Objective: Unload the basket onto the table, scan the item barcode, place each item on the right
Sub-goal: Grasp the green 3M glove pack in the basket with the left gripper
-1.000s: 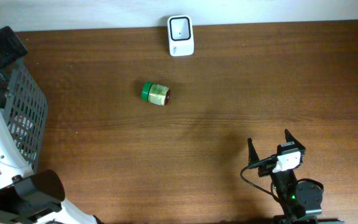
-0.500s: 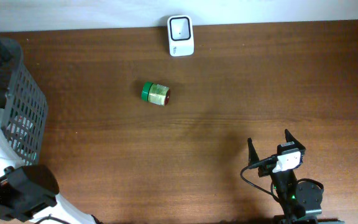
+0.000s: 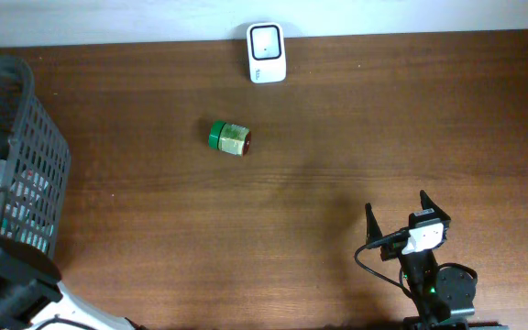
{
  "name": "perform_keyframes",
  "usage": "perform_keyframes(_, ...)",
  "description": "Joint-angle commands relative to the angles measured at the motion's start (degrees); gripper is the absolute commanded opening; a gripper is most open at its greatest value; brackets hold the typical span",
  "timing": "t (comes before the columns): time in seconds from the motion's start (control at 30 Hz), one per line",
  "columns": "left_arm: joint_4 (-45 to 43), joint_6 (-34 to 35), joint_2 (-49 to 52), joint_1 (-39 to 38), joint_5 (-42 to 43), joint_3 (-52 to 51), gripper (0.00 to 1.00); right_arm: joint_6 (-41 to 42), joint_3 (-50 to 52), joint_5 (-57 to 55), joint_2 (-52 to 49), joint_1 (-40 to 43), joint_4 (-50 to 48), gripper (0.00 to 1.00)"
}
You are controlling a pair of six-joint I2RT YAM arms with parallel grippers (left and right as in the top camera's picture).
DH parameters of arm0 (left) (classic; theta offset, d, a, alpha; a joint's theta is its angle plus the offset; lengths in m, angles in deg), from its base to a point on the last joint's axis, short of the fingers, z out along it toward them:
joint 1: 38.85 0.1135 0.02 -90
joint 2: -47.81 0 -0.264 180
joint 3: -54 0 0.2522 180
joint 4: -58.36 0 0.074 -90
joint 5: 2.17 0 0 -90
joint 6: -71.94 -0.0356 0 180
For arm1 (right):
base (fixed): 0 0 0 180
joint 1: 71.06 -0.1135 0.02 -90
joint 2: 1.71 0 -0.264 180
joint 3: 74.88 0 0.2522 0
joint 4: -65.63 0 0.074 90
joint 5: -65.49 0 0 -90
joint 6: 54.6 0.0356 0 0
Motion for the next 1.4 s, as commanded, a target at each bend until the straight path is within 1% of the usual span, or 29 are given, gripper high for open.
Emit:
perform_keyframes(0.0, -3.63, -17.7, 0.55, 0.37, 7.21, -9.09, 0.99, -0.55, 0.42, -0.48, 0.24, -0.04, 0.13, 0.98)
perform_keyframes(0.07, -8.59, -23.93, 0.74, 0.37, 7.17, -15.34, 0.99, -0.55, 0.42, -0.48, 0.24, -0.04, 0.13, 0.98)
perform_keyframes(0.1, -12.59, -25.9, 1.18, 0.39, 7.17, -18.67, 0.99, -0.55, 0.42, -0.48, 0.24, -0.04, 0.13, 0.98)
perform_keyframes(0.17, -16.48, -29.49, 3.02, 0.39, 6.62, -20.76, 0.99, -0.55, 0.42, -0.48, 0.24, -0.04, 0.13, 0.98)
perform_keyframes(0.2, -17.64, -32.5, 4.17, 0.39, 5.9, -20.74, 0.99, -0.55, 0.42, -0.48, 0.24, -0.04, 0.13, 0.98)
perform_keyframes(0.23, -18.75, -35.32, 5.2, 0.39, 3.48, -20.74, 0.99, -0.55, 0.42, -0.48, 0.24, -0.04, 0.13, 0.98)
perform_keyframes(0.27, -19.15, -36.0, 5.97, 0.39, 0.9, -20.76, 0.99, -0.55, 0.42, -0.48, 0.24, -0.04, 0.13, 0.98)
perform_keyframes(0.33, -17.84, -38.73, 8.44, 0.55, 0.5, -20.76, 0.99, -0.55, 0.42, -0.48, 0.24, -0.04, 0.13, 0.98)
perform_keyframes(0.47, -17.29, -38.69, 11.45, 0.37, 0.68, -20.74, 0.98, -0.55, 0.42, -0.48, 0.24, -0.04, 0.13, 0.98)
perform_keyframes(0.53, -17.22, -38.69, 11.56, 0.37, 0.74, -20.74, 0.71, -0.55, 0.42, -0.48, 0.24, -0.04, 0.13, 0.98)
perform_keyframes(0.57, -16.94, -38.66, 11.56, 0.37, 0.96, -20.74, 0.64, -0.55, 0.42, -0.48, 0.24, -0.04, 0.13, 0.98)
perform_keyframes(0.6, -16.74, -38.64, 11.56, 0.37, 1.44, -20.74, 0.55, -0.55, 0.42, -0.48, 0.24, -0.04, 0.13, 0.98)
perform_keyframes(0.63, -16.5, -38.66, 11.56, 0.37, 1.55, -20.74, 0.2, -0.55, 0.42, -0.48, 0.24, -0.04, 0.13, 0.98)
perform_keyframes(0.67, -16.5, -38.66, 11.54, 0.37, 1.53, -20.74, 0.0, -0.55, 0.42, -0.48, 0.24, -0.04, 0.13, 0.98)
perform_keyframes(0.77, -14.34, -37.77, 10.93, 0.37, 1.57, -16.98, 0.0, -0.55, 0.42, -0.48, 0.24, -0.04, 0.13, 0.98)
perform_keyframes(0.87, -12.11, -32.61, 6.84, 0.37, 1.6, -10.01, 0.0, -0.55, 0.42, -0.48, 0.24, -0.04, 0.13, 0.98)
perform_keyframes(0.97, -8.74, -30.97, 2.99, 0.37, 2.03, -9.46, 0.0, -0.55, 0.42, -0.48, 0.24, -0.04, 0.13, 0.98)
perform_keyframes(1.03, -4.61, -30.91, 2.91, 0.61, 2.62, -9.51, 0.0, -0.55, 0.42, -0.48, 0.24, -0.04, 0.13, 0.98)
perform_keyframes(1.1, -2.54, -30.56, 2.91, 0.66, 3.58, -9.55, 0.0, -0.55, 0.42, -0.48, 0.24, -0.04, 0.13, 0.98)
perform_keyframes(1.13, -2.51, -30.53, 2.91, 0.66, 3.78, -9.55, 0.1, -0.55, 0.42, -0.48, 0.24, -0.04, 0.13, 0.98)
perform_keyframes(1.17, -2.84, -30.56, 2.91, 0.66, 3.76, -9.55, 0.42, -0.55, 0.42, -0.48, 0.24, -0.04, 0.13, 0.98)
perform_keyframes(1.2, -3.04, -30.53, 2.91, 0.74, 3.78, -9.55, 0.61, -0.55, 0.42, -0.48, 0.24, -0.04, 0.13, 0.98)
perform_keyframes(1.23, -4.0, -30.03, 2.91, 0.81, 4.0, -9.55, 0.97, -0.55, 0.42, -0.48, 0.24, -0.04, 0.13, 0.98)
perform_keyframes(1.27, -4.63, -28.89, 2.91, 0.92, 4.02, -9.55, 0.99, -0.55, 0.42, -0.48, 0.24, -0.04, 0.13, 0.98)
perform_keyframes(1.37, -5.86, -27.76, 2.97, 1.68, 4.2, -9.73, 0.99, -0.55, 0.42, -0.48, 0.24, -0.04, 0.13, 0.98)
